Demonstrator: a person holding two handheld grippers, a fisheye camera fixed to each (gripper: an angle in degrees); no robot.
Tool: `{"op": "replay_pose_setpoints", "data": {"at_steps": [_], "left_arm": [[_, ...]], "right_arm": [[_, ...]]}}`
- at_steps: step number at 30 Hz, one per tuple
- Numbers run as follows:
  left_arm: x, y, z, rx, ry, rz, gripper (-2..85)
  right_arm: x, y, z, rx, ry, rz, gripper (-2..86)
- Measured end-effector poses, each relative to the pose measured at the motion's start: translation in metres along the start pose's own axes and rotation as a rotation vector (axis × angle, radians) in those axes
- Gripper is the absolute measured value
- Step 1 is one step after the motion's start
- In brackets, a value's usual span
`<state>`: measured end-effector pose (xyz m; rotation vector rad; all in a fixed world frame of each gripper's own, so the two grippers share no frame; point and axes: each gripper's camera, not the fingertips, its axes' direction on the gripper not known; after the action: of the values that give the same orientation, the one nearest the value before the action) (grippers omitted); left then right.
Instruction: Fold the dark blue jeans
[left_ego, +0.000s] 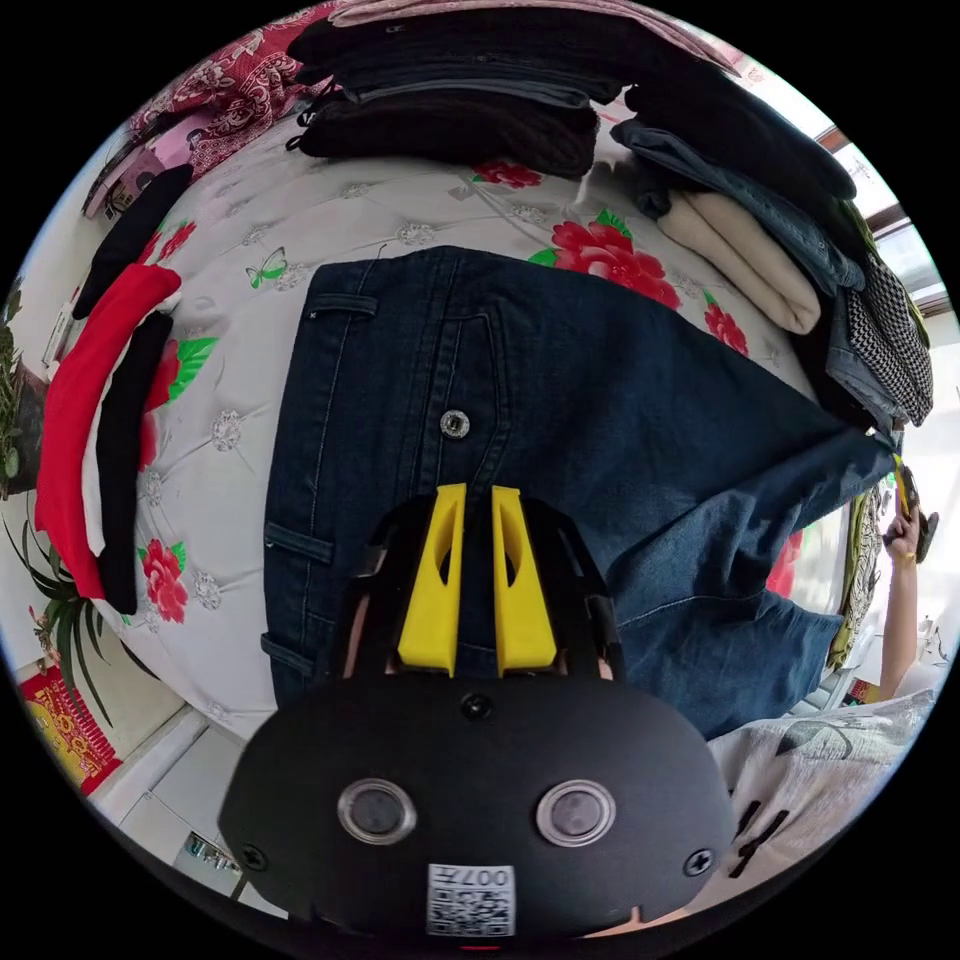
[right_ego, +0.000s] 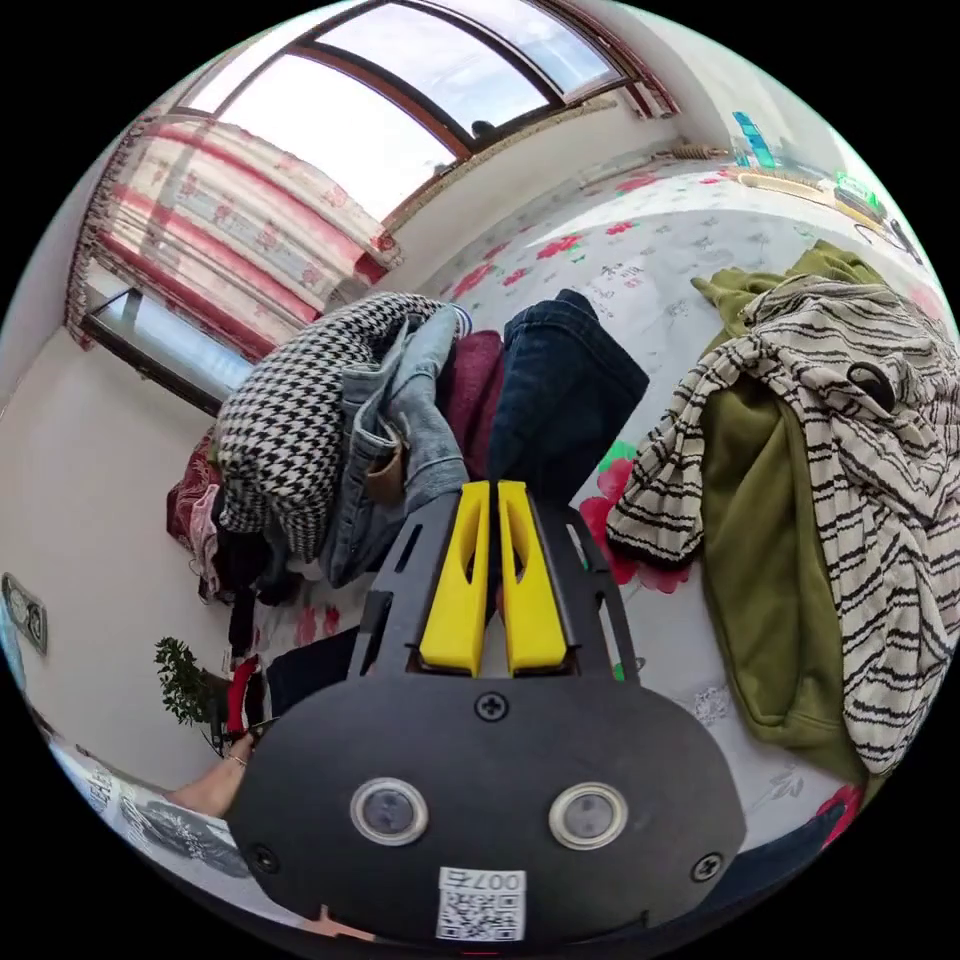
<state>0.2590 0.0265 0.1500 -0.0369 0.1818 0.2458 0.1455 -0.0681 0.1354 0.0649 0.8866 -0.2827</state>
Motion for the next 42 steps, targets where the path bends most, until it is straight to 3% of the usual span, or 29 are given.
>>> {"op": "replay_pose_setpoints", "data": {"at_steps": [3,5,9,12,15,23,27,34,39,42], "left_arm": [[0.010,-0.003,0.001,-0.024,-0.047,0.015,4.5],[0.009,-0.001,0.002,-0.022,-0.052,0.018,4.5],[-0.001,0.003,0.000,-0.023,-0.002,0.007,5.2],[-0.001,0.005,-0.009,-0.035,0.027,0.029,4.3],[0.013,0.007,-0.033,0.064,0.076,0.106,3.7],[0.049,-0.036,-0.029,0.067,0.038,0.250,6.3],[0.052,-0.059,-0.022,0.090,0.014,0.236,10.3],[0.081,-0.093,0.011,-0.018,-0.202,0.407,12.1],[0.069,-0.113,0.008,-0.084,-0.126,0.339,10.7],[0.053,-0.110,-0.005,-0.033,-0.060,0.297,8.0]], "right_arm": [[0.012,0.057,-0.077,0.078,-0.045,-0.038,1.3],[0.055,0.111,-0.106,0.067,0.149,0.153,2.9],[0.109,0.172,-0.137,-0.035,0.235,0.404,5.4],[0.108,0.188,-0.162,0.020,0.258,0.394,7.4],[0.099,0.173,-0.161,-0.004,0.314,0.319,8.9],[0.090,0.112,-0.087,-0.239,0.525,0.048,10.0],[0.111,0.096,-0.062,-0.336,0.503,0.089,6.9],[0.083,0.064,-0.121,-0.052,0.202,0.025,0.5],[0.035,0.036,-0.175,0.148,0.013,-0.145,0.0],[0.006,0.031,-0.178,0.221,0.086,-0.269,-0.1]]}}
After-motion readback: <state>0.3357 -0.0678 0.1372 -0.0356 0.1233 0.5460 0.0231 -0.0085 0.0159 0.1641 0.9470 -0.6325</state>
